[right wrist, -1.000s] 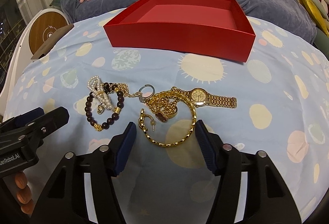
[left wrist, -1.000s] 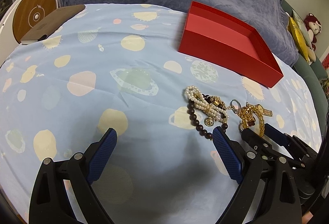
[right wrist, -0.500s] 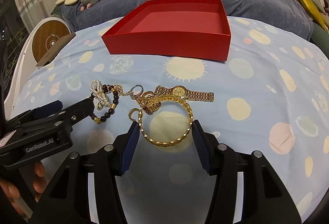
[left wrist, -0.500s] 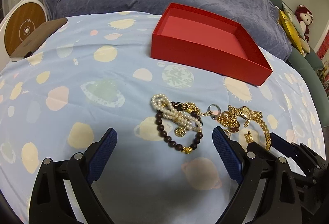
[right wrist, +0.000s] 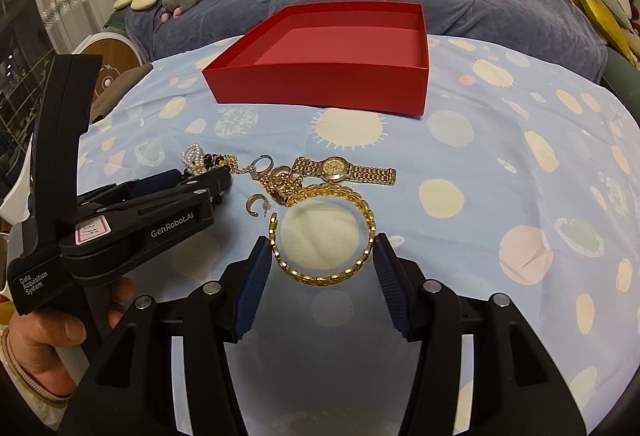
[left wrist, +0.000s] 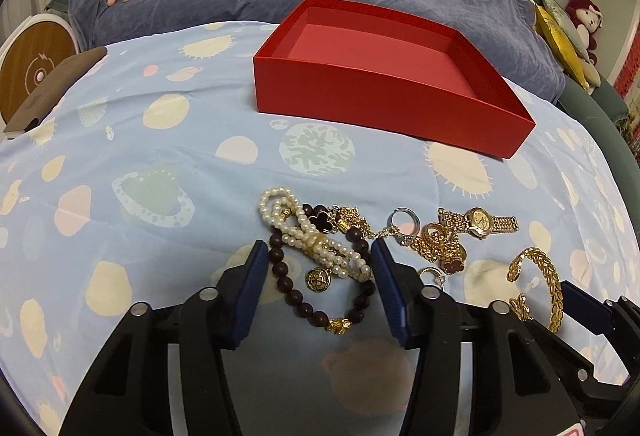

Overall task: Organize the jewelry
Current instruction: 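Grasp the white pearl bracelet with left tool while right tool grasps the gold bangle, then lift both pieces into the red box and open both tools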

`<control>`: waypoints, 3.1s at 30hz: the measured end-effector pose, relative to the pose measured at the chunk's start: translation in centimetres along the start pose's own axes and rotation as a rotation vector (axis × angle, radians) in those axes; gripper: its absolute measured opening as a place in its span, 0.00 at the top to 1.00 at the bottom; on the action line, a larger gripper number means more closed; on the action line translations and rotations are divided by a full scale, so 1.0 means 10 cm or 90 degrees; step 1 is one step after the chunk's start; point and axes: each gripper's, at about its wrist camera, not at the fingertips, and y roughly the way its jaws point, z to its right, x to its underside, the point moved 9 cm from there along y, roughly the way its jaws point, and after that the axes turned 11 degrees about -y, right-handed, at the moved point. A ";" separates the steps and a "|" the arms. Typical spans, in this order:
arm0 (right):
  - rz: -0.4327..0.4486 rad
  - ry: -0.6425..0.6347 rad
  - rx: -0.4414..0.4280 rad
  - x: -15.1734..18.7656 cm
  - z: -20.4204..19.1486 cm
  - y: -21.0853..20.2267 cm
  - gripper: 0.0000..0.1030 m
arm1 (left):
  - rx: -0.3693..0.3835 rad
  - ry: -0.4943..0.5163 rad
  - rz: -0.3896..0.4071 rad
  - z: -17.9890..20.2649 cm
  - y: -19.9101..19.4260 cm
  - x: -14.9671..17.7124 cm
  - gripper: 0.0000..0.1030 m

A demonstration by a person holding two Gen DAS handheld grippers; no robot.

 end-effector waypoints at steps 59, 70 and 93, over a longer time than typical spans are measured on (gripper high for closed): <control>0.028 -0.005 -0.008 -0.08 -0.06 -0.13 0.51 | 0.060 0.049 -0.001 0.06 -0.27 0.12 0.91; 0.081 0.025 -0.008 -0.43 0.10 -0.39 0.51 | 0.117 0.015 0.073 0.10 -0.83 -0.41 0.91; 0.052 0.039 0.006 -2.42 1.06 1.11 0.51 | 0.086 0.053 0.059 0.80 0.67 -2.34 0.91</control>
